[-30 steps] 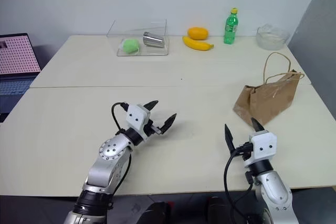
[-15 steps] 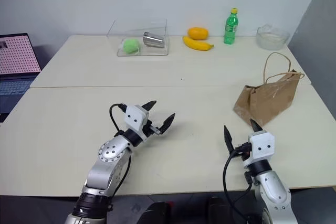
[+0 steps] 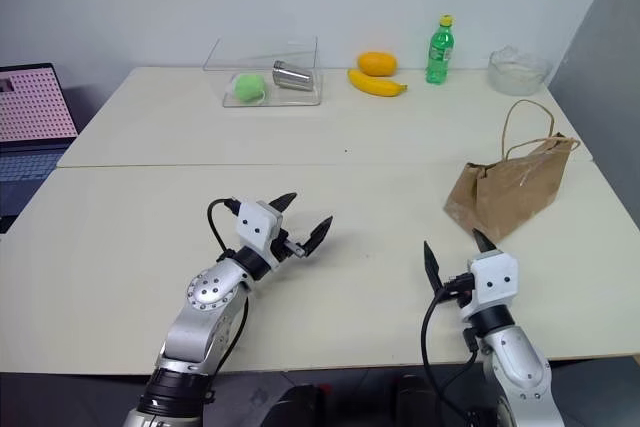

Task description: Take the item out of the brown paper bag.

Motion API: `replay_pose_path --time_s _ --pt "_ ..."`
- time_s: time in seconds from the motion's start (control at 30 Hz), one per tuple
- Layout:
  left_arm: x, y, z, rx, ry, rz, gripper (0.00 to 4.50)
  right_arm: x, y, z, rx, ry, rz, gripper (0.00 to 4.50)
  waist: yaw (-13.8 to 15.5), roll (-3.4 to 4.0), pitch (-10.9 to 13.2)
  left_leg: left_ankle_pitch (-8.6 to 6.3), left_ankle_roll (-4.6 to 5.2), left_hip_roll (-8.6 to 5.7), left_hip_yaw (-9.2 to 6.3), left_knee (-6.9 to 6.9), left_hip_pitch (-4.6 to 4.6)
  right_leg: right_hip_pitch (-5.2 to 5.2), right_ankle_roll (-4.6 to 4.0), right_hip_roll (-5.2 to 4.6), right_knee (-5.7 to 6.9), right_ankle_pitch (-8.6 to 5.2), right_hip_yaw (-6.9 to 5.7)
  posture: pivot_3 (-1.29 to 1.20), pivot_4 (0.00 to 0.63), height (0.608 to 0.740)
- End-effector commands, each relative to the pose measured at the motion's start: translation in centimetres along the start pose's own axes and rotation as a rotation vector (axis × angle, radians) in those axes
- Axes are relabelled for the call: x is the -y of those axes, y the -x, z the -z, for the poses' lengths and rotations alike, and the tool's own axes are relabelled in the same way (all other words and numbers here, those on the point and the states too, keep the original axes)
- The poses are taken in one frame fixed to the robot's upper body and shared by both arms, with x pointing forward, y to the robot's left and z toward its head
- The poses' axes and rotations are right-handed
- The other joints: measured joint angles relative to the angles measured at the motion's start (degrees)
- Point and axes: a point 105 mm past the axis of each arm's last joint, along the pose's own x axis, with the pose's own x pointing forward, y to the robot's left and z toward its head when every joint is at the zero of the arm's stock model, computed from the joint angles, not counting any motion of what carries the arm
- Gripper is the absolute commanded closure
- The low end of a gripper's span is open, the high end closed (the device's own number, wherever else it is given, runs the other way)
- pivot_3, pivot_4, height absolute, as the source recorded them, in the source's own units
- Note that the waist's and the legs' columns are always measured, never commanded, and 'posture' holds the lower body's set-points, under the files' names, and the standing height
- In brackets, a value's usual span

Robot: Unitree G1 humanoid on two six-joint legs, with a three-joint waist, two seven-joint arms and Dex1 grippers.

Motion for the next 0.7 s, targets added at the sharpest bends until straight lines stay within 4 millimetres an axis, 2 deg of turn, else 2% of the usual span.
replay_pose_path --time_s 0.03,0.23,0.4,0.6,0.7 --pt "-0.1 -0.6 -2.6 0.091 -0.051 0.008 0.02 0.3 -0.1 -1.1 0.035 -0.002 0.017 0.0 0.01 0.0 0.0 0.0 0.0 0.0 0.0 0.0 0.0 0.0 0.0 0.0 0.0 0.0 0.0 0.0 0.15 0.74" --pt "0.2 -1.6 -3.0 0.1 -0.049 0.042 0.02 1.7 -0.8 -4.1 0.112 -0.061 0.102 0.0 -0.01 0.0 0.0 0.0 0.0 0.0 0.02 0.02 0.0 0.0 0.0 0.0 0.0 0.0 0.02 0.0 0.15 0.74" --pt "0.8 -2.1 -2.9 0.1 -0.04 0.077 0.02 3.6 -2.1 -8.1 0.183 -0.079 0.211 0.0 -0.07 0.0 0.0 0.0 -0.01 -0.01 -0.03 0.0 -0.01 -0.03 -0.02 0.0 0.06 0.01 -0.01 0.0 0.15 0.74" --pt "1.2 -2.7 -2.9 0.105 -0.033 0.1 0.02 6.7 -4.7 -9.1 0.071 -0.135 0.42 0.0 0.02 0.0 -0.01 0.01 -0.01 -0.03 -0.05 0.02 -0.02 -0.03 -0.03 0.0 0.09 0.02 -0.02 0.0 0.15 0.74" --pt "1.3 -2.9 -2.9 0.107 -0.031 0.102 0.02 7.5 -6.1 -9.5 0.042 -0.178 0.46 0.0 -0.03 0.01 0.0 0.01 -0.01 -0.03 -0.05 0.0 -0.02 -0.06 -0.03 0.0 0.13 0.02 -0.02 0.0 0.15 0.74"
